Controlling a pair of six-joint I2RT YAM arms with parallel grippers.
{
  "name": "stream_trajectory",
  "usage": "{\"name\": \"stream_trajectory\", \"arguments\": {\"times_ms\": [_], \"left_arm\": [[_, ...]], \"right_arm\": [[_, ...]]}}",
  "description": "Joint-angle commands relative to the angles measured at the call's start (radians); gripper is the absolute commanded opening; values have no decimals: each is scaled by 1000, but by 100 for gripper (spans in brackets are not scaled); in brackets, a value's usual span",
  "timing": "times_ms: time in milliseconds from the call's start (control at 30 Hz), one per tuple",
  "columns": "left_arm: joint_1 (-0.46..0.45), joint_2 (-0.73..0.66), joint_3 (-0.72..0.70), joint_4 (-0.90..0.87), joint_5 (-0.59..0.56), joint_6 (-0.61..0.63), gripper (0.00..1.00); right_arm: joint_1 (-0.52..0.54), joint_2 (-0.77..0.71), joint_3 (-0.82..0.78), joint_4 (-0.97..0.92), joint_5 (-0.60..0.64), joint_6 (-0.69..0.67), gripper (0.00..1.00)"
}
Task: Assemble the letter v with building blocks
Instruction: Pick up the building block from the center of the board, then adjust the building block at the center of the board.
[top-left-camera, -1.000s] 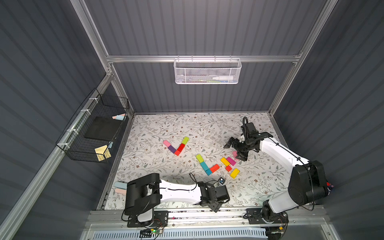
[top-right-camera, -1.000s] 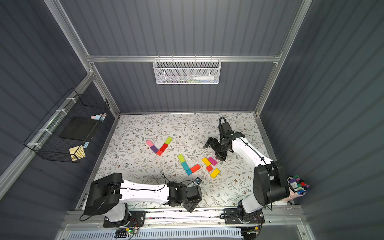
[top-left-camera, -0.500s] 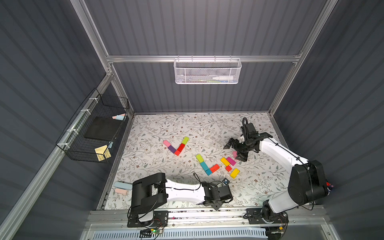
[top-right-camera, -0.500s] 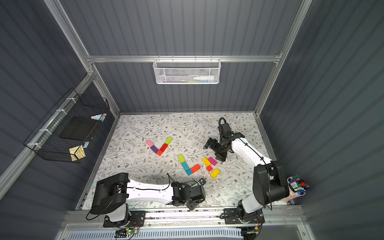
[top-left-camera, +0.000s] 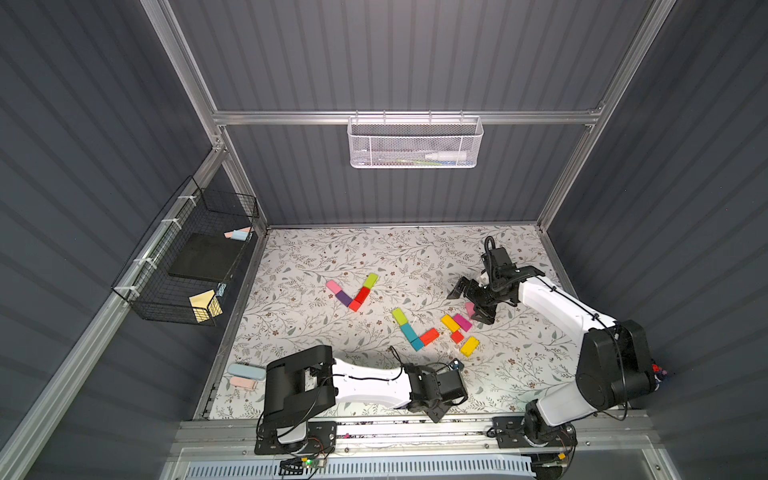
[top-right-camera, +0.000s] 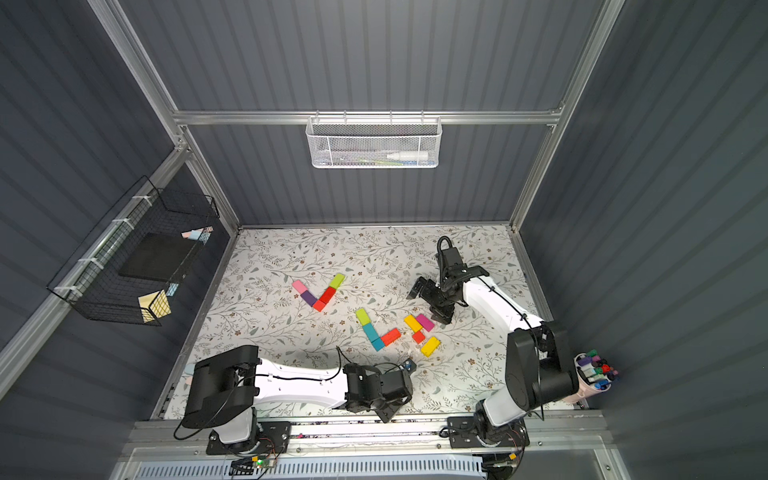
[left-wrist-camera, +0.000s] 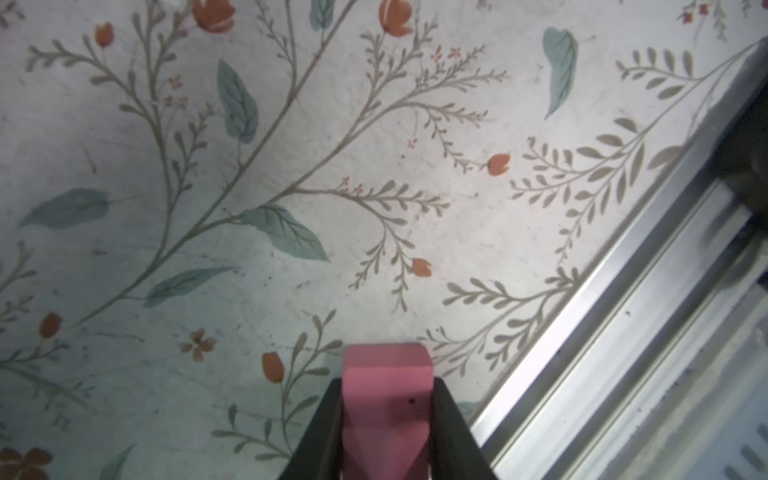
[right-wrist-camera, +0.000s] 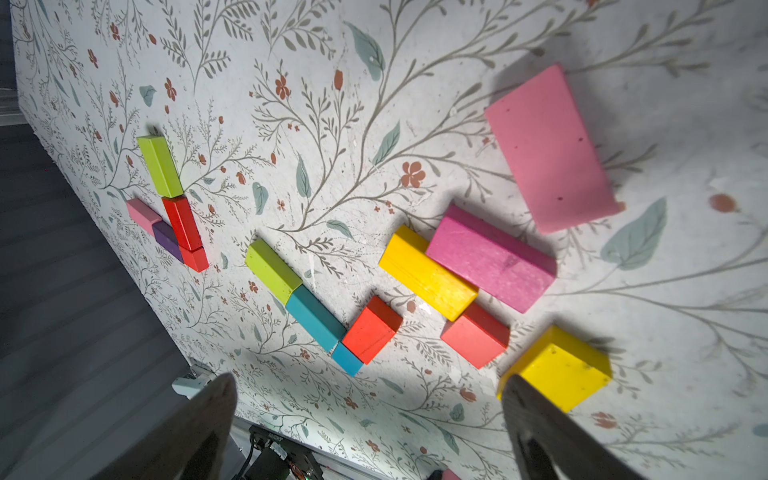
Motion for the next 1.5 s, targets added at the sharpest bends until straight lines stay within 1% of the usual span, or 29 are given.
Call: {"name": "stream_trajectory", "arguments": {"times_ms": [0,67,167,233,333,467,567,700,767,1000,1100,1133,1167,1267,1367,1467], "left_arm": [[-8,91,-22,-55,42,12,18],[-7,109,7,-55,20,1,11],[-2,120,63,-69,-42,-18,0],[18,105,87,-59,-68,-11,0],[72,55,102,-49,-77,8,0],[180,-50,115,-68,-95,55,0],[240,-85,150,-105,-142,103,0],[297,-48,231,-156,-219,173,0],[334,-28,269,-153,-232,206,0],[467,43,370,-138,-216,304,0],[514,70,389,-118,-184,342,0],[520,82,431,-108,-177,356,0],[521,100,442,-103,-176,367,0],[521,149,470,-97,-171,389,0],[522,184,481,-66,-129,401,0],[522,214,501,-47,-127,401,0]], "right_arm": [[-4,-4,-10,-6,1,-10,99],[-3,-3,-8,-6,1,-13,99],[-3,-7,-9,-2,1,-13,99],[-4,-7,-7,0,0,-16,99],[-4,-3,-4,-8,8,-26,99],[-12,-7,-15,-8,17,-31,99],[-17,-4,-21,3,13,-31,99],[-20,5,-27,12,6,-34,99],[-22,13,-27,16,1,-36,99],[-28,20,-21,0,-4,-55,99],[-28,16,-43,10,-1,-50,99],[-28,16,-51,12,3,-48,99],[-28,15,-62,21,5,-44,99],[-28,16,-87,48,-3,-25,99],[-28,21,-100,62,-7,-16,99],[-28,25,-108,69,-12,-12,99]]}}
